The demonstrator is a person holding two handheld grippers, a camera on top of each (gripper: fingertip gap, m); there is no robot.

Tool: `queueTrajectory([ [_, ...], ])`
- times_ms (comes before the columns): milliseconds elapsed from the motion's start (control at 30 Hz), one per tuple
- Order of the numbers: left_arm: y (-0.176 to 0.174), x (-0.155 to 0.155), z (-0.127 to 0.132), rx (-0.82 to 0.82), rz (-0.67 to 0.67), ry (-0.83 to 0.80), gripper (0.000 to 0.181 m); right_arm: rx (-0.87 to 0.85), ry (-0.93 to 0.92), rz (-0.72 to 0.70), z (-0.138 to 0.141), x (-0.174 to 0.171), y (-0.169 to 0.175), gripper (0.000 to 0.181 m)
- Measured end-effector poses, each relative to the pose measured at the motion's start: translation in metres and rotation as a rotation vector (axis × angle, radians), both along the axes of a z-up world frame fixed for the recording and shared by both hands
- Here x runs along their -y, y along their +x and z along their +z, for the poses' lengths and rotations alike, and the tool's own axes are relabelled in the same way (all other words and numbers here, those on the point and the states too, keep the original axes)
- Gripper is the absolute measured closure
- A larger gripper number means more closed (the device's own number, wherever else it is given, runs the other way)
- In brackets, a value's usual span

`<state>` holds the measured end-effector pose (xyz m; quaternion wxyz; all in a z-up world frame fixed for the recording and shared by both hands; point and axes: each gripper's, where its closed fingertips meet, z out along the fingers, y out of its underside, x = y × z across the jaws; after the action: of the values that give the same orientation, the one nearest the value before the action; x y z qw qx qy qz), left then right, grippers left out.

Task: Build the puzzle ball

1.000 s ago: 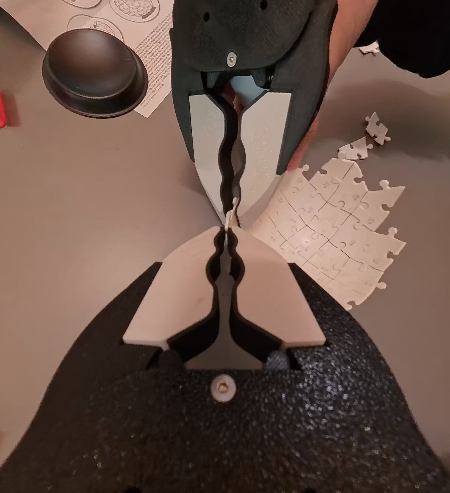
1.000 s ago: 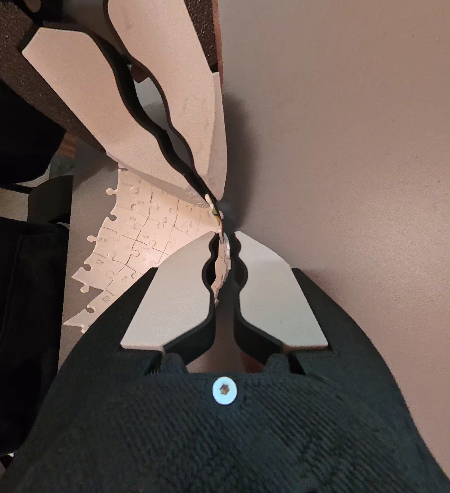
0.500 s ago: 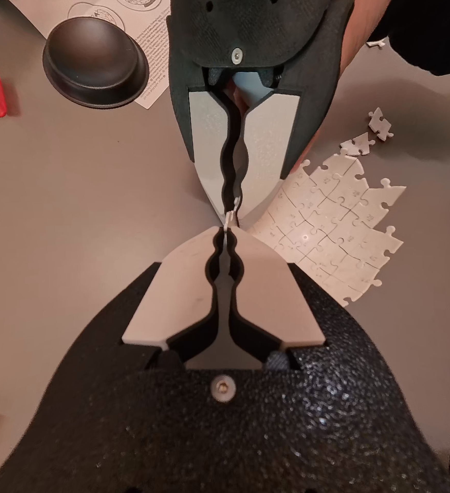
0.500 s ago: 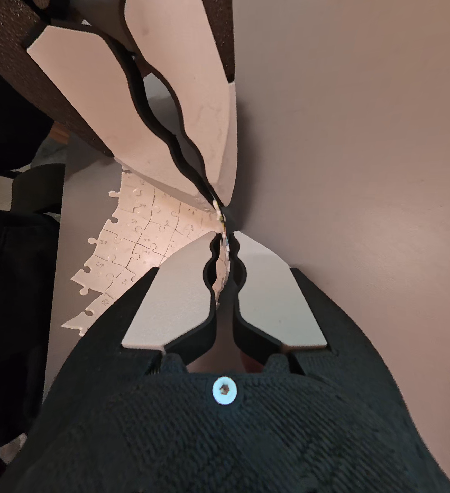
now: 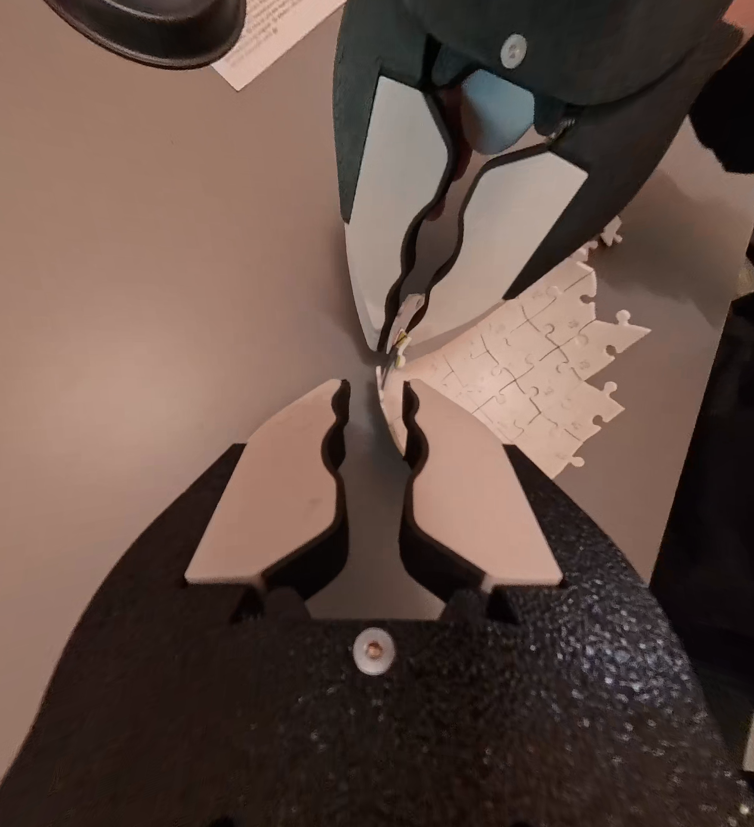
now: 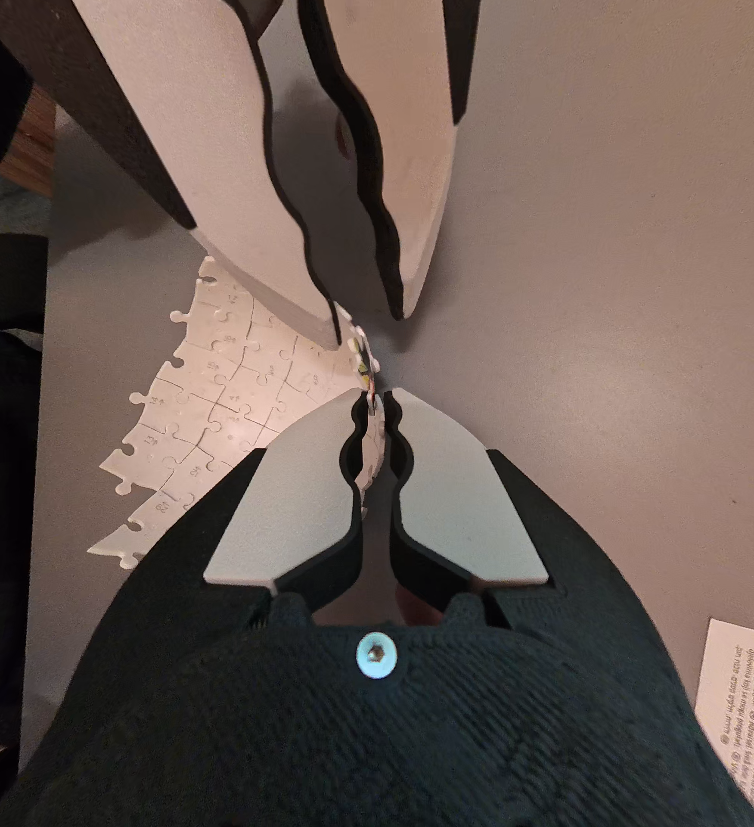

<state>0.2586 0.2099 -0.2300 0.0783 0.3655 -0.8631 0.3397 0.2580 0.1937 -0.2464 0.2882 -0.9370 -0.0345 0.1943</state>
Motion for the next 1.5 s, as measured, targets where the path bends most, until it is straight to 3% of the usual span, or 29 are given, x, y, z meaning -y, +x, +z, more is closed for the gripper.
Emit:
queueTrajectory([
  [200,-0.003,0.007,-0.013,0.001,-0.134,0.074,0.162,-0.002,-0.027,-0.011,-0.002,0.000,0.001,0.174],
  [400,-0.002,0.016,-0.021,-0.091,-0.161,0.060,0.176,-0.004,-0.037,-0.022,-0.002,0.001,0.001,0.174],
  [967,-0.001,0.022,-0.015,-0.103,-0.149,0.003,0.177,-0.077,-0.021,-0.104,0.000,0.020,0.005,0.161],
  [1200,-0.003,0.022,-0.013,-0.119,-0.172,0.027,0.177,-0.074,0.011,-0.111,-0.004,0.023,0.001,0.177],
  [1500,-0.003,0.020,-0.012,-0.114,-0.185,0.078,0.177,-0.116,0.044,-0.172,-0.001,0.022,0.001,0.178],
])
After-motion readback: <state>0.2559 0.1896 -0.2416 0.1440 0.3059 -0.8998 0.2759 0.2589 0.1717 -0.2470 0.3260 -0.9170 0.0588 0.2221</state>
